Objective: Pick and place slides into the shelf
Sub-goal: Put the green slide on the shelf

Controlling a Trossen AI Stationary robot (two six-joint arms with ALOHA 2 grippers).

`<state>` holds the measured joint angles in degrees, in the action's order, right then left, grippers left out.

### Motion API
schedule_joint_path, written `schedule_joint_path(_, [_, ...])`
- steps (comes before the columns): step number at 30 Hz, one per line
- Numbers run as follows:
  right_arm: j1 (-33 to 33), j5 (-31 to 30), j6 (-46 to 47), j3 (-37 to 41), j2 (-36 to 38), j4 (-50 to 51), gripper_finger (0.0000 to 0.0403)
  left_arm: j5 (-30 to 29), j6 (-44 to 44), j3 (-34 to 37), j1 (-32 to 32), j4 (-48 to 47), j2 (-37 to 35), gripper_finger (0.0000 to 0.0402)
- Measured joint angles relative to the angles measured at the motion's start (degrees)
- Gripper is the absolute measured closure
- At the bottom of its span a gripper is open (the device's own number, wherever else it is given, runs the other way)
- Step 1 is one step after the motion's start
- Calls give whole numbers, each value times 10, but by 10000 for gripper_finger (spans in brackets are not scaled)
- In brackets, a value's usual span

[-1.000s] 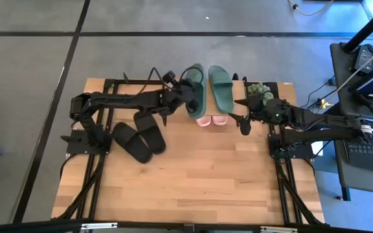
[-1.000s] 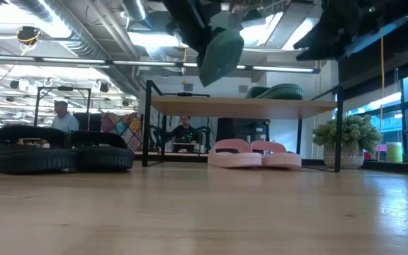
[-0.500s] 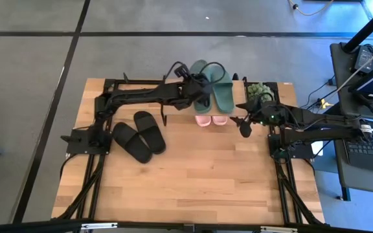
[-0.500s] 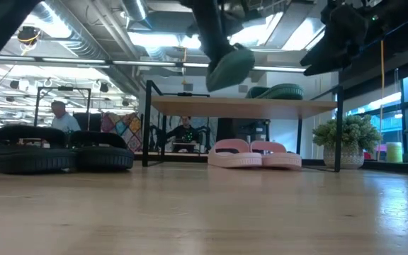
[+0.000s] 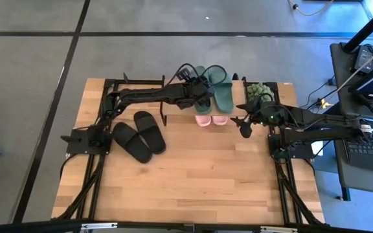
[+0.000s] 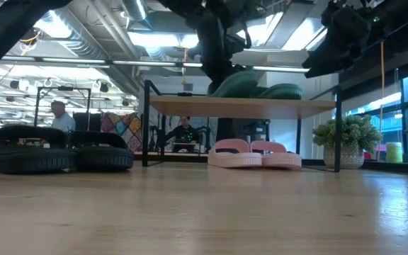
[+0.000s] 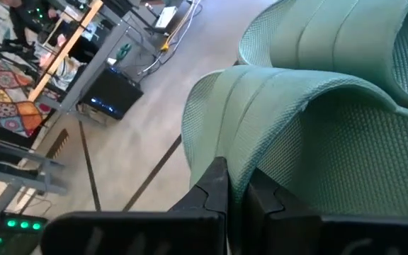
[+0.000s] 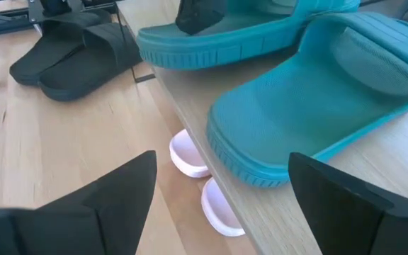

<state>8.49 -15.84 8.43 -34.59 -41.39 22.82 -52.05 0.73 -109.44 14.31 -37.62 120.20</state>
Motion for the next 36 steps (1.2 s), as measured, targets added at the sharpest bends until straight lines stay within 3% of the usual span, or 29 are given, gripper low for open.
schedule_joint_path(9, [0, 0, 0, 0, 0, 12, 83, -29, 4, 0, 0, -30, 3, 392])
schedule_joint_path(26, [0, 0, -1, 0, 0, 23, 83, 2, -14, 0, -5, -27, 3, 368])
schedule_joint_path(36, [0, 0, -1, 0, 0, 24, 83, 9, -13, 1, -5, -26, 3, 298])
